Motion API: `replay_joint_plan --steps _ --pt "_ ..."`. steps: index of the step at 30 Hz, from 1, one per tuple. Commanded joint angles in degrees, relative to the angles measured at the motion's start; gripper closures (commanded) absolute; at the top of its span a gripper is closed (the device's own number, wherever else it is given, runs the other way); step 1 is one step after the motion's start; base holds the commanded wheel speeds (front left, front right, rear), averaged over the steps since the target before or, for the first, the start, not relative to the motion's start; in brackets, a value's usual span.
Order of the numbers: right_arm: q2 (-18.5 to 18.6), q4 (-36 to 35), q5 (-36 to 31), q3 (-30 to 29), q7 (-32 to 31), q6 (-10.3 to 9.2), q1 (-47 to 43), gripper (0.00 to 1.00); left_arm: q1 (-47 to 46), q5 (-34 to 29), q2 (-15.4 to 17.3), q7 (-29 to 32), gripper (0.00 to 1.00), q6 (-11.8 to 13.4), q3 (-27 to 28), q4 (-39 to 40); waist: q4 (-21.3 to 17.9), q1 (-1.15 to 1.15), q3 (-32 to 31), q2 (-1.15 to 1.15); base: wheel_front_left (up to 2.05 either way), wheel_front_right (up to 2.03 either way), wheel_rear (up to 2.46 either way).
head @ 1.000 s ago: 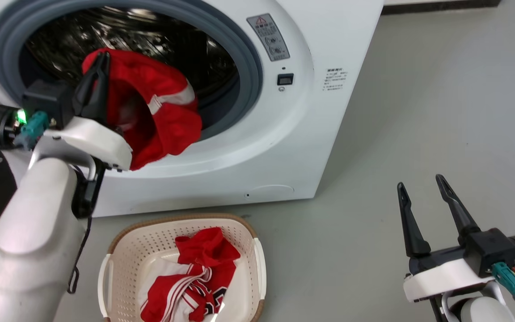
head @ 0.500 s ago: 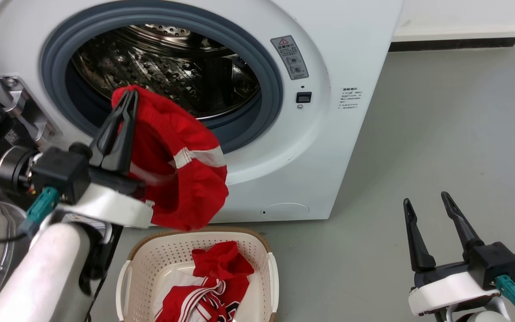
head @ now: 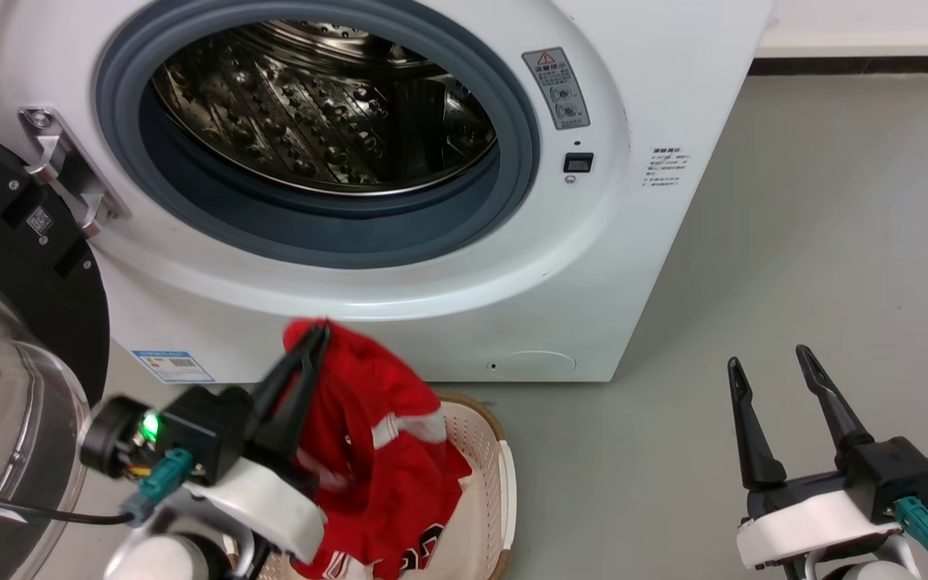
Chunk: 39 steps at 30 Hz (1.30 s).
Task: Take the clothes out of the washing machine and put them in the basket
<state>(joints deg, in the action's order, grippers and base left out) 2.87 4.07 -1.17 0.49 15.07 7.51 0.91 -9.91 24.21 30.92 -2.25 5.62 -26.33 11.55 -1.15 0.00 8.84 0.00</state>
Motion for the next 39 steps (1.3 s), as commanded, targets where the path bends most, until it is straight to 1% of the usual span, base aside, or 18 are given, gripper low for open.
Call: replay_joint_plan --steps 1,3,8,11,14,22,29,30,35,37,39 --pt "0.0 -0.22 -0.28 0.0 0.16 -0.04 0.61 0.0 0.79 0.53 -0.24 0.16 1.0 -0.05 -0.28 -1.15 -0.07 0.0 0.65 0.0 0.0 0.0 0.0" --pt "0.0 -0.33 -0.43 -0.07 0.16 -0.04 1.0 0.0 1.67 1.64 -0.78 -0.31 1.0 -0.67 -0.71 -3.86 -0.27 0.0 1.83 0.0 0.0 0.0 0.0" --pt "0.0 -0.9 -1.07 -0.16 0.16 -0.04 2.08 0.0 1.51 3.72 -1.7 -1.41 1.0 -2.88 -1.29 -14.47 -1.04 0.0 5.91 0.0 0.0 0.0 0.0" --pt "0.0 -1.45 -1.4 -0.31 0.16 -0.04 3.0 0.0 -0.84 3.17 -2.05 -2.34 1.0 -4.09 -1.92 -21.59 -1.58 0.0 9.04 0.0 0.0 0.0 0.0" --pt "-0.01 -1.99 -1.99 -0.33 0.16 -0.04 4.08 0.0 -3.64 2.69 -3.19 -3.71 1.0 -5.43 -2.63 -29.55 -2.32 0.0 12.45 0.0 0.0 0.0 0.0" --pt "-0.01 -4.2 -2.52 -0.8 0.16 -0.04 6.91 0.0 -14.38 0.63 -7.85 -6.14 1.0 -8.99 -5.64 -49.04 -4.76 0.0 22.03 0.0 0.0 0.0 0.0" --pt "-0.01 -5.46 -2.31 -1.03 0.16 -0.04 8.14 0.0 -23.36 -0.18 -10.64 -6.86 1.0 -10.98 -7.39 -65.11 -6.83 0.0 29.41 0.0 0.0 0.0 0.0" --pt "-0.01 -5.46 -2.31 -1.03 0.16 -0.04 8.14 0.0 -23.36 -0.18 -10.64 -6.86 1.0 -10.98 -7.39 -65.11 -6.83 0.0 29.41 0.0 0.0 0.0 0.0" --pt "-0.02 -6.89 -1.46 -0.73 0.16 -0.04 8.88 0.0 -28.58 0.98 -11.69 -8.26 1.0 -11.53 -6.64 -73.85 -8.45 0.0 33.65 0.0 0.0 0.0 0.0" --pt "-0.02 -7.21 -1.25 -1.13 0.16 -0.04 8.73 0.0 -30.16 1.97 -12.34 -9.07 1.0 -11.66 -5.69 -76.32 -8.64 0.0 34.68 0.0 0.0 0.0 0.0" --pt "-0.03 -7.5 -1.01 -1.17 0.16 -0.04 8.85 0.0 -31.63 1.84 -12.87 -9.38 1.0 -11.98 -6.02 -78.31 -8.75 0.0 35.63 0.0 0.0 0.0 0.0"
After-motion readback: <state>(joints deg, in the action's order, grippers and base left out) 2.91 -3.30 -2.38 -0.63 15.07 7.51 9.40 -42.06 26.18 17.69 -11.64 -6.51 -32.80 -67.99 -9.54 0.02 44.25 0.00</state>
